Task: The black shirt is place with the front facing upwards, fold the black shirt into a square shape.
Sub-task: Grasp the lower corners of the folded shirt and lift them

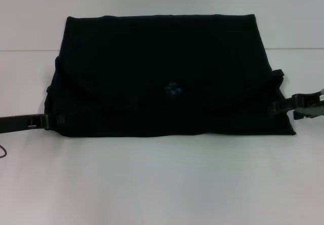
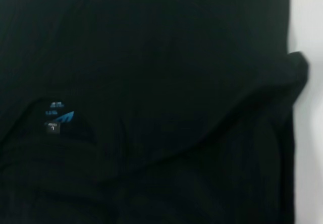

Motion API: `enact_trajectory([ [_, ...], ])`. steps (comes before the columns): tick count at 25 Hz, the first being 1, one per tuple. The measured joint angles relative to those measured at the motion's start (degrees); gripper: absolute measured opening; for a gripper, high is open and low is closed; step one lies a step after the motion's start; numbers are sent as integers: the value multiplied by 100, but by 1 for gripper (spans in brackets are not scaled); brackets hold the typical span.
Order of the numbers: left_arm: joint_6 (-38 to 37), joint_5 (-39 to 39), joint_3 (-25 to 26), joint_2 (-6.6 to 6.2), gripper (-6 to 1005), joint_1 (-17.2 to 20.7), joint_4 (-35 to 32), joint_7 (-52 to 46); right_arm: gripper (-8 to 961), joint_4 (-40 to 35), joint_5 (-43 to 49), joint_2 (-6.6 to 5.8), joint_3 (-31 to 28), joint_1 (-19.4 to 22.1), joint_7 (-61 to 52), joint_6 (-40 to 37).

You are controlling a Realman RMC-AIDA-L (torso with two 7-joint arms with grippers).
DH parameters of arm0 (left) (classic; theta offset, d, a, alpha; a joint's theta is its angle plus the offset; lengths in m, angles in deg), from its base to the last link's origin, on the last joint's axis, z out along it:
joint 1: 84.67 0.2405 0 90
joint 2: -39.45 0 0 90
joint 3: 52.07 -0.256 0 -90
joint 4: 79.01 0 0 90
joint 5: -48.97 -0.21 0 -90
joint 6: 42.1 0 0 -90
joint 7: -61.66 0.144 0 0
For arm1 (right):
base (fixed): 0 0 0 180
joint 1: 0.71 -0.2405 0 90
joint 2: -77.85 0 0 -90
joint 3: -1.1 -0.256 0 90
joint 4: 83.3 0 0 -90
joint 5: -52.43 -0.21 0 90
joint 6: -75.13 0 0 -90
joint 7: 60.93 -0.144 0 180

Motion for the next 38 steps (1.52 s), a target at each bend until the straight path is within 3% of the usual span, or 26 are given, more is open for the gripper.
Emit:
enact_trajectory([
  [6,1,49,10,0,65,8,1,0,890,97,7,151,194,-27,5,321],
  [13,-17,56,14,0,70,10,3,-3,885,296,59,211,476,-115,4,542],
  [19,-10,57,13,0,75,9,3,30,714,304,63,229,568,-115,4,571],
  [30,-67,44,13,0,83,21,3,41,221,264,48,213,543,-81,1,582],
  [33,-259,-15,2,-31,85,10,0,-1,178,262,44,183,542,-76,84,520],
  [38,-1064,-68,7,-200,89,28,-105,-103,106,219,49,23,532,-41,406,-35],
])
